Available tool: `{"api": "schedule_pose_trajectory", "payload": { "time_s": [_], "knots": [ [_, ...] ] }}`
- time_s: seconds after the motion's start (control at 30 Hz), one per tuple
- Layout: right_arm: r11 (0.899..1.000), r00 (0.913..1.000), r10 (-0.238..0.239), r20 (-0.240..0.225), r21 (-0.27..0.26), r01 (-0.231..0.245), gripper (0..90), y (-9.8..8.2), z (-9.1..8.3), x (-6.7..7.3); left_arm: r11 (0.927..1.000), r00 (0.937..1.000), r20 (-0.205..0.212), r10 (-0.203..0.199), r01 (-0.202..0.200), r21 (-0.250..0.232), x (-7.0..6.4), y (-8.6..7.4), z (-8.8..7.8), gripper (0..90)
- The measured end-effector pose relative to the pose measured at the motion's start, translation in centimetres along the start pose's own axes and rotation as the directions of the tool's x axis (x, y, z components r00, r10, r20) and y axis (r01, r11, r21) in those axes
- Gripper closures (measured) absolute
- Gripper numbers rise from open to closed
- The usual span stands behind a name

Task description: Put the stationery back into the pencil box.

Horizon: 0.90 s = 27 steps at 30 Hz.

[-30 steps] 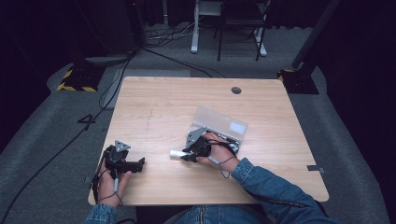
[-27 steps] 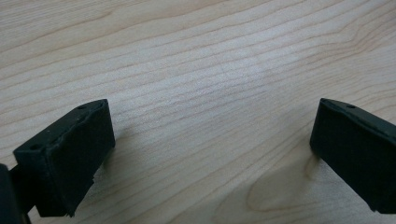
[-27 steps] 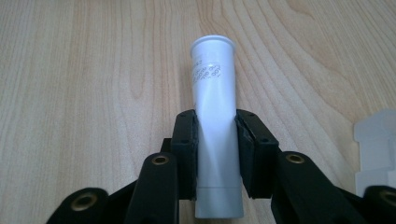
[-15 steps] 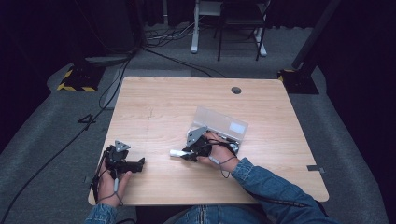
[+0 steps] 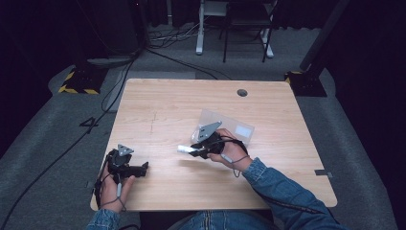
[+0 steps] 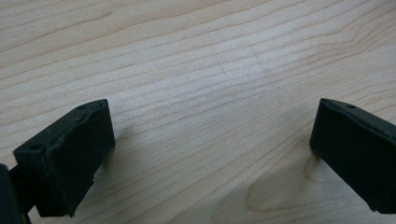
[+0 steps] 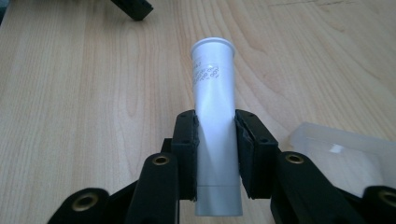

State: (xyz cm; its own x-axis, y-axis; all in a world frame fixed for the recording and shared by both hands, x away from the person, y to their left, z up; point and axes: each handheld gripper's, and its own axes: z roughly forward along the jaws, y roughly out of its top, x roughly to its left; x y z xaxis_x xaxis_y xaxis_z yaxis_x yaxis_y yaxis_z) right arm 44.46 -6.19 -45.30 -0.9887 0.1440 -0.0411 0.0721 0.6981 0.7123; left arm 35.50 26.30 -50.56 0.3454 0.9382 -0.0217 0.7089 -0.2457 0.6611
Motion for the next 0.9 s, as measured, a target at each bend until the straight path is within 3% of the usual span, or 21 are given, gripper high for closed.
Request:
{"api": "schedule_pose_trajectory", "payload": {
  "time_s": [0.4,0.9],
  "knots": [
    [0.999,0.9993,0.013,0.034,-0.033,-0.011,70.8,-0.1,-2.7,-1.5,1.0,1.0,-0.002,-0.008,0.008,-0.003,0.0,0.1,0.1,0.1],
    [0.999,0.9968,0.033,0.073,-0.011,-0.032,70.7,-1.6,-4.8,-3.4,1.0,1.0,-0.006,-0.006,0.006,-0.003,0.0,0.1,0.1,0.0]
  ]
}}
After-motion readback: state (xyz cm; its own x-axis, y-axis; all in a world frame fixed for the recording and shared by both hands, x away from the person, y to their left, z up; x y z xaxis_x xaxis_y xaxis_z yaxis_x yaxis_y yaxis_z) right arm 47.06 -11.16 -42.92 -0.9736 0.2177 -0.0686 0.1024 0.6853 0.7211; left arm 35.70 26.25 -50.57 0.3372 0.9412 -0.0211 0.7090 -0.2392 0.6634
